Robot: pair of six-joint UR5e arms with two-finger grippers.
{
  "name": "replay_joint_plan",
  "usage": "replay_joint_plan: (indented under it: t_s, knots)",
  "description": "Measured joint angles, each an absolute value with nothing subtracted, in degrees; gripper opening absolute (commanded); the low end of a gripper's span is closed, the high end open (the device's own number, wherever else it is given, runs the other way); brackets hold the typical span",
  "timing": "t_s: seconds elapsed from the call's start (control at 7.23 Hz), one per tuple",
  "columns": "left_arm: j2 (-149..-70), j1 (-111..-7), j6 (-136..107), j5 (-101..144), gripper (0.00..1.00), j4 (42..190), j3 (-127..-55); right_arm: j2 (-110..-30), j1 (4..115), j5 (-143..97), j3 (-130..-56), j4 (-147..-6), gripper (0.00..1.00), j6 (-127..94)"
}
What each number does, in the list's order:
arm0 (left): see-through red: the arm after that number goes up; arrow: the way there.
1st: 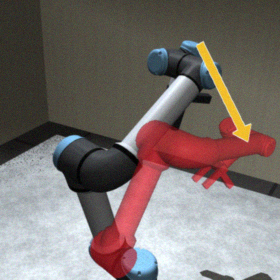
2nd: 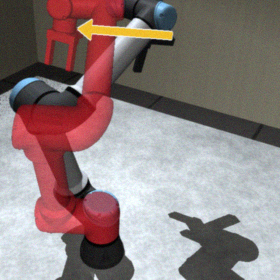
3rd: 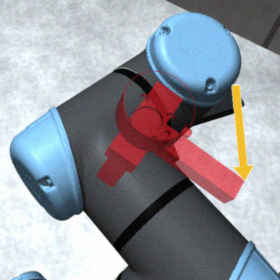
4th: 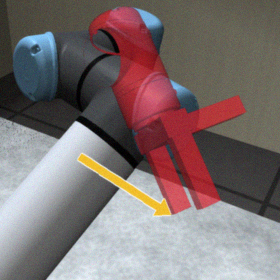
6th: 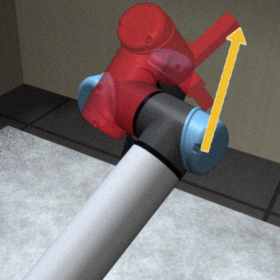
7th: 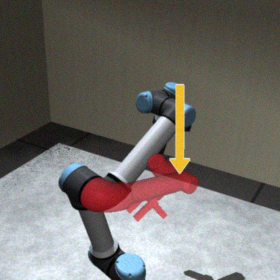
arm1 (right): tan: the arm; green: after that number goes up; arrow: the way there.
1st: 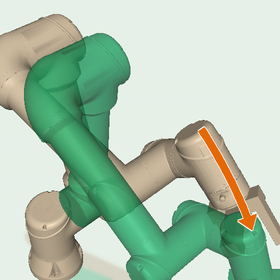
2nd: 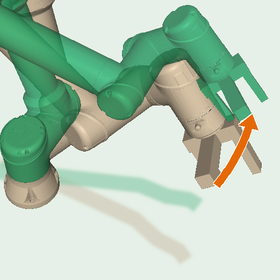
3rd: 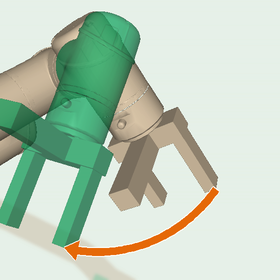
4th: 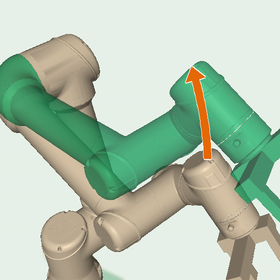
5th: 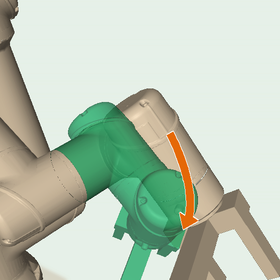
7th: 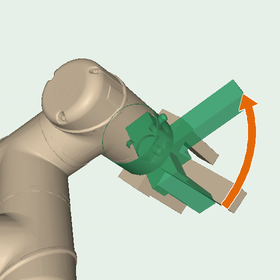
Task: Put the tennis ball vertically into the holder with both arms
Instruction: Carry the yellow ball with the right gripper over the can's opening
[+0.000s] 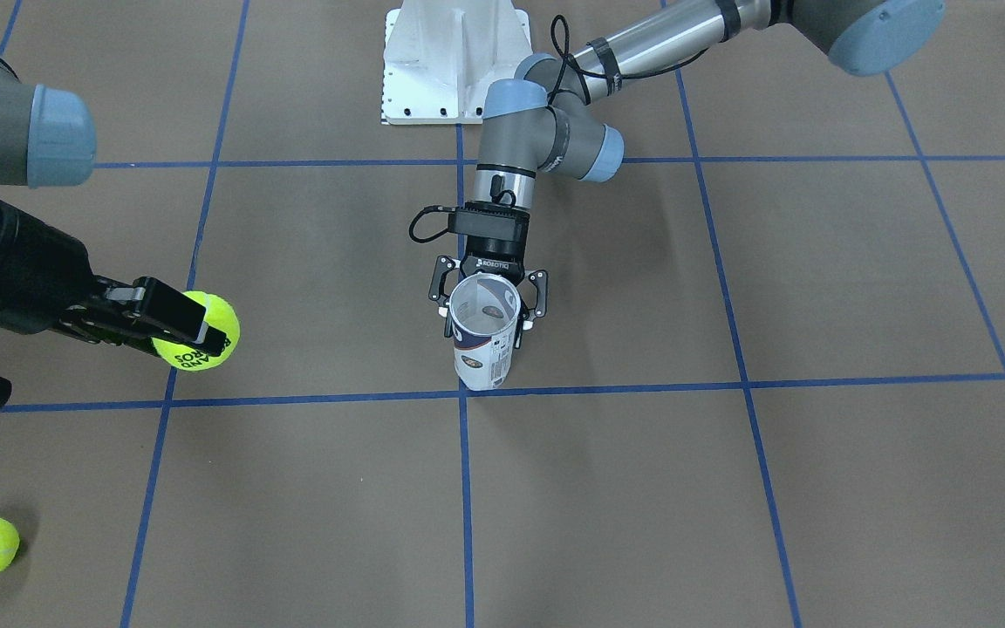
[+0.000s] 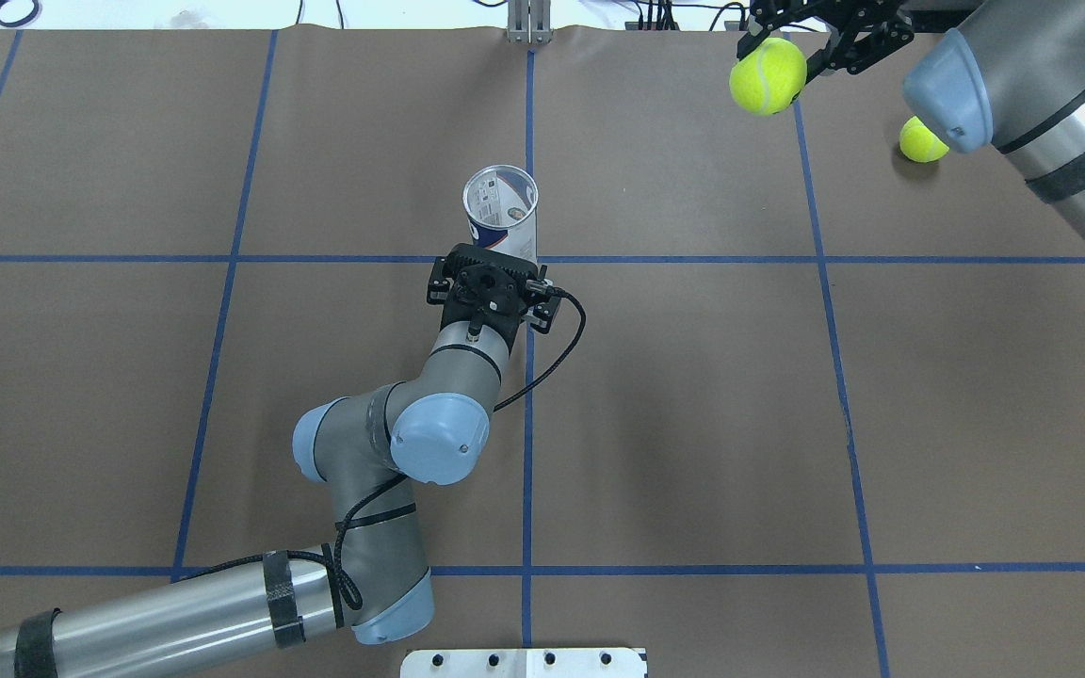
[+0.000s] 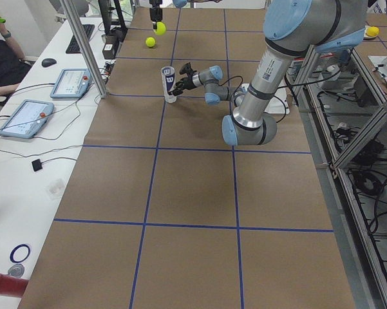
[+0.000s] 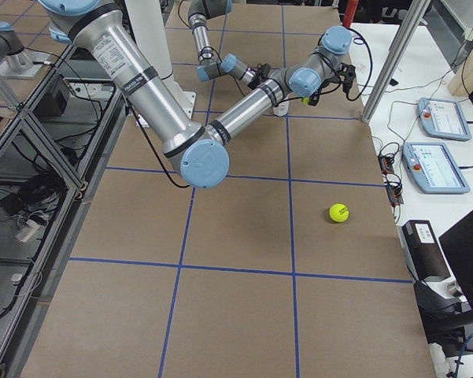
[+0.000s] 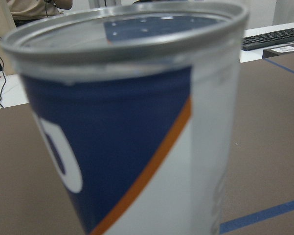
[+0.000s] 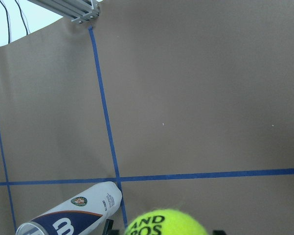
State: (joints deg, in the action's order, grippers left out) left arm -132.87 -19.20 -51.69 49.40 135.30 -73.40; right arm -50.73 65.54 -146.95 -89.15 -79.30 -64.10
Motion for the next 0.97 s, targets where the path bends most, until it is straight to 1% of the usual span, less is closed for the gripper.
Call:
replay_joint_plan:
  t_s: [0.97]
  knots:
    - [-134.57,-19.53,-51.7,49.31,0.99,135.35,-71.29,-47.68,62.64,-145.42,-90.11,-79.36,0.0,-69.11]
